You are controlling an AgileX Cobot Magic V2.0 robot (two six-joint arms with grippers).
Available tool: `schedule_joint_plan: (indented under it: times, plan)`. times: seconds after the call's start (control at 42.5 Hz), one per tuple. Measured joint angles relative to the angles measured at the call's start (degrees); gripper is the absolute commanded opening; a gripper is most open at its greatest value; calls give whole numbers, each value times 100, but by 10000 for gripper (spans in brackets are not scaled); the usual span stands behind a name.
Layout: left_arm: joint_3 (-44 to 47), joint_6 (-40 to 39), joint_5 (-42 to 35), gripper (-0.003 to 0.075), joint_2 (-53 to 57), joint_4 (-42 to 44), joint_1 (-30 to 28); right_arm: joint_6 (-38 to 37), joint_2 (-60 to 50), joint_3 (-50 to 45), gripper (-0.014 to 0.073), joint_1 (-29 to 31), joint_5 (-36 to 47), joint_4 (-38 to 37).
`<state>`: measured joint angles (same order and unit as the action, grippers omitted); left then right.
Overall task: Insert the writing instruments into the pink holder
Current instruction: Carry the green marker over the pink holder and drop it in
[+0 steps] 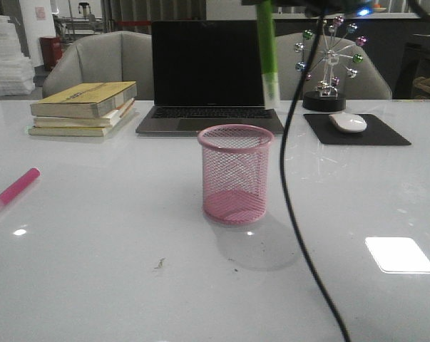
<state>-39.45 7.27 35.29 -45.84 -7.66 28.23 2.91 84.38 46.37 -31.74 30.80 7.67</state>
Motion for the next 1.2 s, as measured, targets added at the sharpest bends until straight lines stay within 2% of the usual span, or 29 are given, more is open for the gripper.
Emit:
schedule_joint_plan:
  times: [0.165,0.259,0.471,0.659,0.776,1.059,1.2]
  plan:
    - [0,0,0,474,0,0,0,0,902,0,181,-34,1203,-63]
    - [0,0,0,474,0,0,0,0,1365,0,239,-34,1635,-74]
    - [0,0,0,474,0,0,0,0,1974,0,450,-34,1650,-82]
    - [0,0,0,474,0,0,0,0,1693,0,469,-38,1409,-82]
    - [0,0,0,474,0,0,0,0,929,0,469,-38,314,-82]
    - [0,0,0,474,0,0,0,0,-1473,0,469,-27,-4147,-149]
    - [0,0,0,474,0,0,0,0,-2256,-17,469,-27,-5991,-276]
